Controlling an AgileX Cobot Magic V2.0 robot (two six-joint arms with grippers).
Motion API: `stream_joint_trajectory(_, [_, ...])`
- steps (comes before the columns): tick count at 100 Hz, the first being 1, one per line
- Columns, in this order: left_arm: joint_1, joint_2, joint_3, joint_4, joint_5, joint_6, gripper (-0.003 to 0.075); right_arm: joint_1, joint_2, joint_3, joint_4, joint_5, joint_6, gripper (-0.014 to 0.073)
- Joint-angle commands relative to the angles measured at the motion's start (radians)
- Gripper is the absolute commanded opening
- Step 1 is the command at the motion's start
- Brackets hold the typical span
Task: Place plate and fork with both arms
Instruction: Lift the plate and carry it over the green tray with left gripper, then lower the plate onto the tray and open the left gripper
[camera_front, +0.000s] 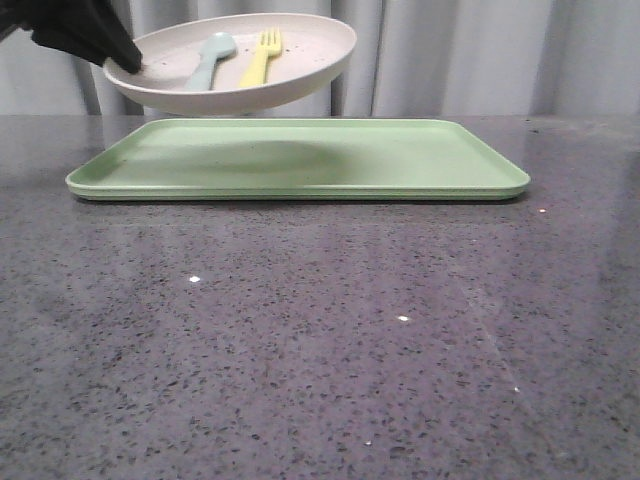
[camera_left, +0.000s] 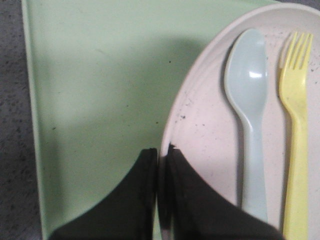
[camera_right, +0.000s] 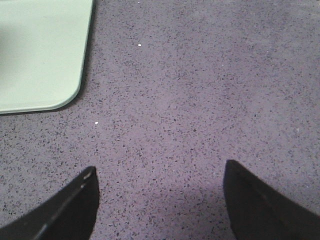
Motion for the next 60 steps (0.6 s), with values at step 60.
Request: stream_joint_trajectory(60, [-0.022,0.129,-0.120,-0.025,-0.101,-0.048,-0.0020,-0.002,0.007,-0.034,-0.009,-0.064,-0.006,0.0527])
